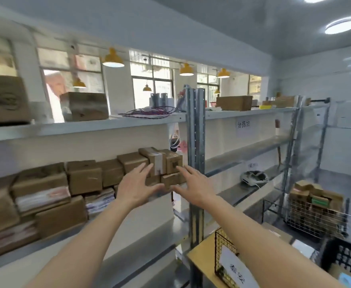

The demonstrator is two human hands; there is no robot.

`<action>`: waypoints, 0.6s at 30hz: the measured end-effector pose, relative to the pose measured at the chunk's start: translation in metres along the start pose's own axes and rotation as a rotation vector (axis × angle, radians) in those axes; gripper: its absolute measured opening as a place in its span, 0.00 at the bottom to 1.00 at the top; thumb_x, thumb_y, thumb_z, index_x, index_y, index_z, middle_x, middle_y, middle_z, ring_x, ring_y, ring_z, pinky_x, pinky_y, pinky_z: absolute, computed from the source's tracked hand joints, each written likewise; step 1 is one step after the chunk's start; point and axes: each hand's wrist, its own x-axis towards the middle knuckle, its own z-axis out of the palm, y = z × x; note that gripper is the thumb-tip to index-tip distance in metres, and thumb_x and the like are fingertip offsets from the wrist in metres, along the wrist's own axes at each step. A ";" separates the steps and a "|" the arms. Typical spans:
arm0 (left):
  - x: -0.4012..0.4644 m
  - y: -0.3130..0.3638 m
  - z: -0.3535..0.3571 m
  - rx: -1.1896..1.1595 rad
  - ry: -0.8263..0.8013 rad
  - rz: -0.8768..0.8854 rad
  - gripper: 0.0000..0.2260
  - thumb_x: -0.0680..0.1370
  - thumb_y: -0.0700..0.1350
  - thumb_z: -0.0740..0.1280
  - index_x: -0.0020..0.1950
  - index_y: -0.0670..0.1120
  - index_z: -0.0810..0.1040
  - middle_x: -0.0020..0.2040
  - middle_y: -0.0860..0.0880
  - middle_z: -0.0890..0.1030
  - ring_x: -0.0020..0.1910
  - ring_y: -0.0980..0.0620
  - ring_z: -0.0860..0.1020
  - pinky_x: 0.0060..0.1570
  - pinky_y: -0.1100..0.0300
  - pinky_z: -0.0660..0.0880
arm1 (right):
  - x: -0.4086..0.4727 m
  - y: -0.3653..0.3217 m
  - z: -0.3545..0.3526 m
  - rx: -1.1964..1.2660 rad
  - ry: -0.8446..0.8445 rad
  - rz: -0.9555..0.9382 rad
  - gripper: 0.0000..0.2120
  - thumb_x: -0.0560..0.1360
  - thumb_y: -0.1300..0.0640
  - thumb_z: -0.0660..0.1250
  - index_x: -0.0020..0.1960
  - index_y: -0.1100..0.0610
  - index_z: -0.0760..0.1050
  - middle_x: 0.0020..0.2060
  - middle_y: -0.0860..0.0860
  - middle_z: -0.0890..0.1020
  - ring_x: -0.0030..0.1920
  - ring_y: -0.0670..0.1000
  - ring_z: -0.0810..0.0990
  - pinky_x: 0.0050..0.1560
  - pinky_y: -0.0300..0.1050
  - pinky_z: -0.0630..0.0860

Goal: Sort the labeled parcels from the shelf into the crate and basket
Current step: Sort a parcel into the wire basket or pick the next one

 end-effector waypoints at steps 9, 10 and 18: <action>-0.147 -0.167 -0.153 0.100 0.128 -0.225 0.39 0.75 0.71 0.62 0.81 0.54 0.61 0.81 0.51 0.62 0.79 0.51 0.61 0.75 0.52 0.60 | -0.022 -0.247 0.040 0.089 -0.023 -0.255 0.34 0.80 0.36 0.61 0.81 0.43 0.54 0.80 0.46 0.58 0.78 0.53 0.62 0.74 0.55 0.65; -0.167 -0.186 -0.169 0.108 0.146 -0.244 0.38 0.76 0.71 0.62 0.81 0.54 0.62 0.81 0.51 0.62 0.79 0.51 0.61 0.75 0.52 0.60 | -0.028 -0.276 0.043 0.104 -0.019 -0.278 0.34 0.80 0.36 0.61 0.81 0.44 0.55 0.80 0.46 0.59 0.78 0.53 0.62 0.74 0.55 0.66; -0.324 -0.316 -0.275 0.137 0.227 -0.451 0.36 0.76 0.70 0.63 0.80 0.54 0.65 0.81 0.52 0.62 0.79 0.50 0.62 0.75 0.51 0.62 | -0.100 -0.480 0.078 0.196 -0.106 -0.440 0.33 0.80 0.35 0.61 0.80 0.46 0.57 0.79 0.47 0.61 0.77 0.53 0.62 0.73 0.55 0.66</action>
